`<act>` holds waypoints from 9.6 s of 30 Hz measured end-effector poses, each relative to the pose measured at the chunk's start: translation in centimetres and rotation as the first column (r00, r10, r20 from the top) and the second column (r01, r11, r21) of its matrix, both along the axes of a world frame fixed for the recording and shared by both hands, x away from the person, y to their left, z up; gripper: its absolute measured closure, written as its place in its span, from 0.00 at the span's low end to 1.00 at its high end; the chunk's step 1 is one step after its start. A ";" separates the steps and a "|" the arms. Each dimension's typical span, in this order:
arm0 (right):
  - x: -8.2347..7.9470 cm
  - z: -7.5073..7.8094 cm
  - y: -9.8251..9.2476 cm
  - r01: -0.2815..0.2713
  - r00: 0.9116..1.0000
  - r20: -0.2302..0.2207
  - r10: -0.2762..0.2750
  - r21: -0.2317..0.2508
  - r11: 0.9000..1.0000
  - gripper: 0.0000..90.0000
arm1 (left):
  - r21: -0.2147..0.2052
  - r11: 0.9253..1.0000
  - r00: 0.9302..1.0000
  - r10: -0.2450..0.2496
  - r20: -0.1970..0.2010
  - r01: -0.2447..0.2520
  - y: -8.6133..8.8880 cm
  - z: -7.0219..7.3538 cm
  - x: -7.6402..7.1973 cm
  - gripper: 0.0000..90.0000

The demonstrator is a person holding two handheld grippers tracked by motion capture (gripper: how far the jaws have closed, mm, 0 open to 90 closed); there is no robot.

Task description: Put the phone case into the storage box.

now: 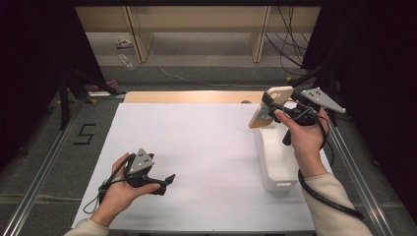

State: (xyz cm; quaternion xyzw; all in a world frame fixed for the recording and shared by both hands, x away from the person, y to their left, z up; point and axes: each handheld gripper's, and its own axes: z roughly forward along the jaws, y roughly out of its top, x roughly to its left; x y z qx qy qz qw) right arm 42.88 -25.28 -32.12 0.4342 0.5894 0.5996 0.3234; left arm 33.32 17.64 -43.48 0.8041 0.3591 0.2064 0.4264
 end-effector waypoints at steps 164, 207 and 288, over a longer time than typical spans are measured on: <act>3.8 -1.4 -2.4 0.137 0.988 -0.055 -0.141 -0.080 0.987 0.14 | -0.005 1.000 1.000 -0.003 0.002 0.003 -0.2 0.1 0.0 0.01; 5.5 -1.9 -1.9 0.150 0.984 -0.079 -0.159 -0.109 0.983 0.14 | -0.009 1.000 1.000 -0.002 0.005 0.002 -0.2 0.2 0.1 0.01; 8.7 -2.5 -1.0 0.174 0.974 -0.118 -0.193 -0.155 0.972 0.14 | -0.012 1.000 1.000 0.000 0.002 0.000 -0.2 0.2 0.1 0.01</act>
